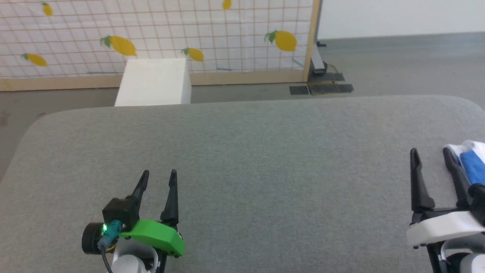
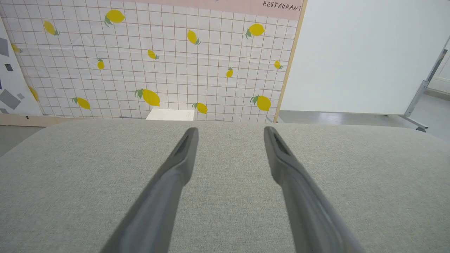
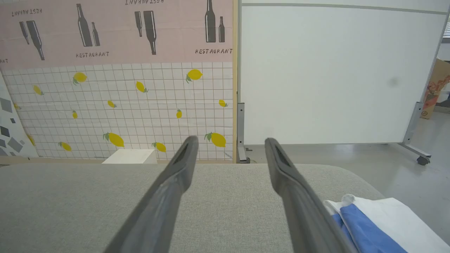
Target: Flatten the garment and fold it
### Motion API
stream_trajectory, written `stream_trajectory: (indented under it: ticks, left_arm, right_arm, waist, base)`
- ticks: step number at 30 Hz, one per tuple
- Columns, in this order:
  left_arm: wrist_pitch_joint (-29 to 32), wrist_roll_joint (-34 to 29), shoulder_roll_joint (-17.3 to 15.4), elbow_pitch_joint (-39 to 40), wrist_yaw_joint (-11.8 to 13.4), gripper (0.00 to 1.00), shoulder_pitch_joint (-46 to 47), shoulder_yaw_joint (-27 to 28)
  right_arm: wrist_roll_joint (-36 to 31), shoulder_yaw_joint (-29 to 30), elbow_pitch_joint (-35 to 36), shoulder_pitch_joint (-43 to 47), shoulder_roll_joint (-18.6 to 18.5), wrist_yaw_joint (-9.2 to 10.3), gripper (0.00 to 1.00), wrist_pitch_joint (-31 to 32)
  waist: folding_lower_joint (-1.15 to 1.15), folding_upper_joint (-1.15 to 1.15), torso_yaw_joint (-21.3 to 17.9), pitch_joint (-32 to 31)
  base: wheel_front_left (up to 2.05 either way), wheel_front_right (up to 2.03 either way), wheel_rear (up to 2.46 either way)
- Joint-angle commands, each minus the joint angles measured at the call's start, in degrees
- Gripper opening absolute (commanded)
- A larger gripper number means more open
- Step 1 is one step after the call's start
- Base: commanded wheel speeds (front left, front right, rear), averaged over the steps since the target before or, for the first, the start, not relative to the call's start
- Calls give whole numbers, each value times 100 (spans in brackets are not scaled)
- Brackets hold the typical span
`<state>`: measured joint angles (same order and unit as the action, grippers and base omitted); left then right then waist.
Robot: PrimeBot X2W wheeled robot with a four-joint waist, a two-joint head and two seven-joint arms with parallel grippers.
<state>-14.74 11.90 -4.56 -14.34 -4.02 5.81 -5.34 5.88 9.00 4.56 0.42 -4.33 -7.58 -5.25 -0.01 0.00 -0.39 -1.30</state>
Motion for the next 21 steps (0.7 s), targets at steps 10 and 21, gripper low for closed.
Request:
stream_trajectory:
  ticks: [10, 21]
  left_arm:
    - [-25, 2, 91, -67, 22, 100, -297, -54]
    - [-26, 32, 127, -139, 14, 100, -399, -69]
  right_arm:
    - [-84, -285, -250, 448, 129, 9, 100, -137]
    - [97, -482, -444, 656, 144, 9, 100, -172]
  waist:
    - [1, 0, 434, -320]
    - [1, 0, 465, -315]
  base:
    - [0, 0, 0]
    - [0, 0, 0]
